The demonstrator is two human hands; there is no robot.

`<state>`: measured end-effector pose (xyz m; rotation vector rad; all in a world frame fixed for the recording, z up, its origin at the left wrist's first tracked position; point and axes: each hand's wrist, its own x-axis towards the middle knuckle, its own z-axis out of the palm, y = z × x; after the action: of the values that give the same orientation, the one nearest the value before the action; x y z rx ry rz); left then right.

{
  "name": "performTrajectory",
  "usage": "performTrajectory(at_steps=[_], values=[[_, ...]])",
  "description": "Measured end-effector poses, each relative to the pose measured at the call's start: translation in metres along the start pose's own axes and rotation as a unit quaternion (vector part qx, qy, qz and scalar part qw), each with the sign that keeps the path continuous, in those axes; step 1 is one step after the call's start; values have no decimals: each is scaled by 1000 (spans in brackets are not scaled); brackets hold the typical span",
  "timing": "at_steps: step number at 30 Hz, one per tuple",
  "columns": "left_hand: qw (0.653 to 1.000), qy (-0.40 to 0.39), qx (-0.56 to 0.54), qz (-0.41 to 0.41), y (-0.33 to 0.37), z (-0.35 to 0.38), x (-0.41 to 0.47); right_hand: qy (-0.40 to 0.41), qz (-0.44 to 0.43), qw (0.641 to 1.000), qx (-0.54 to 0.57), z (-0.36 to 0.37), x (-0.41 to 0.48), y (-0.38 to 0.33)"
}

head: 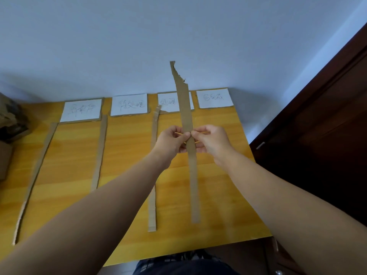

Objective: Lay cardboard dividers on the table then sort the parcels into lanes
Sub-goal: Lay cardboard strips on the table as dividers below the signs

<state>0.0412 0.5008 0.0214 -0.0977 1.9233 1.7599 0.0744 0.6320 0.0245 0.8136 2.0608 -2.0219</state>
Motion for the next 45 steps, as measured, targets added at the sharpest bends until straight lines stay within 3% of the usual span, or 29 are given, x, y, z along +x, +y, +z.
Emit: performTrajectory(at_steps=[3, 10, 17, 24, 33, 45], values=[[1000, -1, -9, -18, -9, 23, 2, -26, 22, 999, -2, -23, 1, 10], [994, 70, 77, -38, -27, 24, 14, 37, 71, 997, -16, -44, 30, 36], [991, 74, 101, -55, -40, -4, 30, 105, 132, 983, -75, -46, 71, 69], [989, 58, 113, -70, -51, -9, 46, 114, 169, 976, -75, -44, 89, 80], [988, 53, 114, -91, -60, -15, 55, 140, 174, 968, -110, -40, 94, 78], [986, 46, 118, -112, -73, -14, 48, 130, 125, 940, -289, -42, 85, 78]])
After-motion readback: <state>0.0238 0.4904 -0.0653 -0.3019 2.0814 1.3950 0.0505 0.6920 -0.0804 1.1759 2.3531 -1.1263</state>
